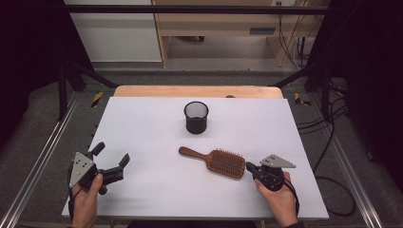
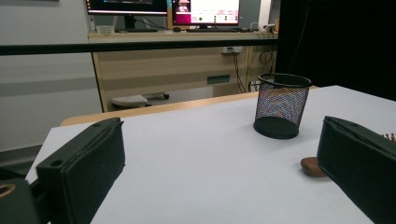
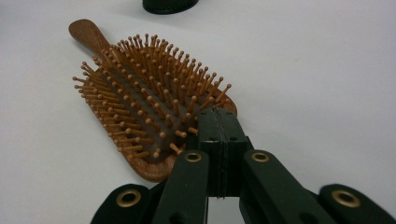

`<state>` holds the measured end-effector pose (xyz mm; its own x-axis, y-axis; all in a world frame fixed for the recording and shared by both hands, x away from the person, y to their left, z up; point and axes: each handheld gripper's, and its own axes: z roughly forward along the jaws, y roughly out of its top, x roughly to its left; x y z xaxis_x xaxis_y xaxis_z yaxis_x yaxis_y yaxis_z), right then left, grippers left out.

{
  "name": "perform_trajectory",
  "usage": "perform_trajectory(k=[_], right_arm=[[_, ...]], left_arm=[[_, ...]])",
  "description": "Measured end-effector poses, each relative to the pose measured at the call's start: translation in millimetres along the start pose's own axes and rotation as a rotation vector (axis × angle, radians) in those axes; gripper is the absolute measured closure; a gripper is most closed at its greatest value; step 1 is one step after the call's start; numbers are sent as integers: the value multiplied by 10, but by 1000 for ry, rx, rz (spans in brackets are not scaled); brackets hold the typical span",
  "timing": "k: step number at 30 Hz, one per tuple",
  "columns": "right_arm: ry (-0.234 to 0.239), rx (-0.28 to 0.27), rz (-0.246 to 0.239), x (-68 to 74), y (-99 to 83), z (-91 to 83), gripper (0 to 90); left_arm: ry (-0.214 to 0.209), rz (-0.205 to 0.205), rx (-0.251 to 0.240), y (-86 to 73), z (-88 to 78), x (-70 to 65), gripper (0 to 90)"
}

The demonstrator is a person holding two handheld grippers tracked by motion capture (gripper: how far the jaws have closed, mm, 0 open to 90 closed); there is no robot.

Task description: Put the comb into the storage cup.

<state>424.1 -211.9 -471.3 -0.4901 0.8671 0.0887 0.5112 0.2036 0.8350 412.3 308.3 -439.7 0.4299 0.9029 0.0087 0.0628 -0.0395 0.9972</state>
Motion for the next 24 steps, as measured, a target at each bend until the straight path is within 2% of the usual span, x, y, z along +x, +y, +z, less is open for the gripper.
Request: perform_trajectory(k=[12, 24], right_arm=[[2, 39, -19, -12, -1, 88, 900], [5, 50, -36, -53, 17, 149, 900]], left_arm=[[1, 0, 1, -2, 3, 0, 12], [0, -1, 3, -6, 11, -4, 12]])
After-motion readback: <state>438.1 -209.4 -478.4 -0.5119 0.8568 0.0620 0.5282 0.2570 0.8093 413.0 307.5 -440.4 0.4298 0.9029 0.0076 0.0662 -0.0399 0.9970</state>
